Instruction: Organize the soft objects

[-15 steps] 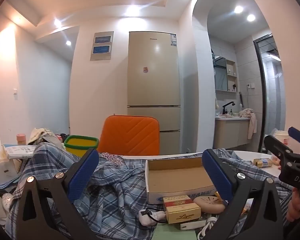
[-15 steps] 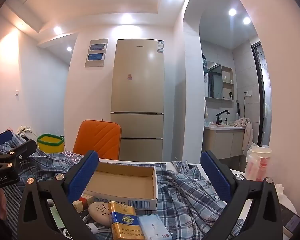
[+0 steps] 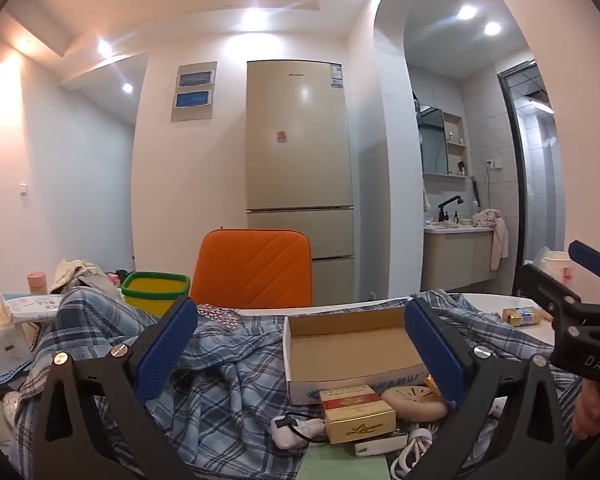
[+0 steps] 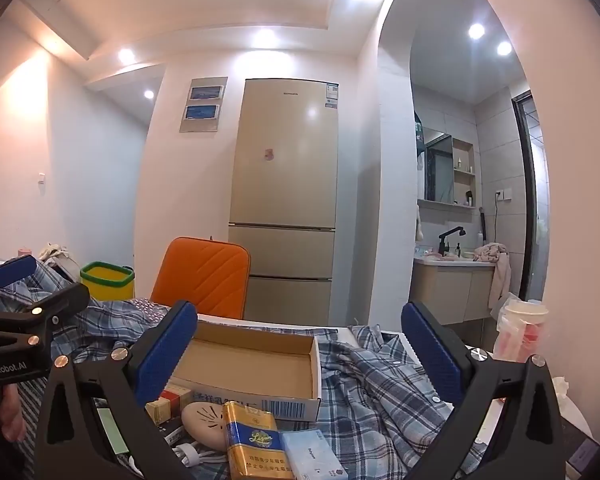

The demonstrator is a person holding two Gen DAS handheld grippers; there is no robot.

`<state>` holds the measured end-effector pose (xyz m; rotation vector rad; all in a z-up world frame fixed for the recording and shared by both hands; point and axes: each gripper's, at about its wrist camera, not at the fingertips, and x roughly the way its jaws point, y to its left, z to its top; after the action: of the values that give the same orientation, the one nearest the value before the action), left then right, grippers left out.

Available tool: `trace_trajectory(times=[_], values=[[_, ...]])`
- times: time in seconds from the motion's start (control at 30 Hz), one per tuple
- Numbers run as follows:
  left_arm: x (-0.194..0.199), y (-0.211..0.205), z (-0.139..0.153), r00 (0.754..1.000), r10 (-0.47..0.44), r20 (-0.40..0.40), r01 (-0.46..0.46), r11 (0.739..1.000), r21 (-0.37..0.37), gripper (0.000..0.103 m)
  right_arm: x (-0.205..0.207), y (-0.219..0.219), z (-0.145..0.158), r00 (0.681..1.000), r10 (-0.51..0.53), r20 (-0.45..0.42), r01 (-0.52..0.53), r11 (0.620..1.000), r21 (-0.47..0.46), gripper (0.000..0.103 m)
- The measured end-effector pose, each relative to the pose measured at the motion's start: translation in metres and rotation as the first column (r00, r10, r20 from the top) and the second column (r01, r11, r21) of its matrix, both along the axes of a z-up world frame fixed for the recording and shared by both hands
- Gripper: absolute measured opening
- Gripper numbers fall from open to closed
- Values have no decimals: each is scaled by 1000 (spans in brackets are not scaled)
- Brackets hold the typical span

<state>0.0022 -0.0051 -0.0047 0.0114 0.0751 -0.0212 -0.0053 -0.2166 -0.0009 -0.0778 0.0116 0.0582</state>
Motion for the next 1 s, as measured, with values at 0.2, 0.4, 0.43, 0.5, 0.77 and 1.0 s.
trace_trajectory(times=[0.2,0.4,0.43,0.5,0.77,1.0], values=[[-4,-2,3,1000,-1,9,1,1000,-4,103,0,3,0,1000,27,4,-27,1000,-7,103],[-5,1,5,1000,-9,15,9,1000,-17,103,-4,2,-3,1000,18,20,-18,1000,-12,103],[-5,2,6,1000,-6,14,6,1000,-23,103,-5,4,-3,1000,16,23,-16,1000,-15,103],[-3,1,6,1000,-8,5,8,1000,-20,103,-7,5,-4,999,13,34,-13,1000,-23,103],[-4,-1,5,999,-35,1,35,999,-12,103,-7,14,-4,999,-5,32,7,998,-56,103],[2,-1,3,1000,-5,-25,4,1000,-8,103,-6,16,-4,999,-10,31,12,998,-60,103]])
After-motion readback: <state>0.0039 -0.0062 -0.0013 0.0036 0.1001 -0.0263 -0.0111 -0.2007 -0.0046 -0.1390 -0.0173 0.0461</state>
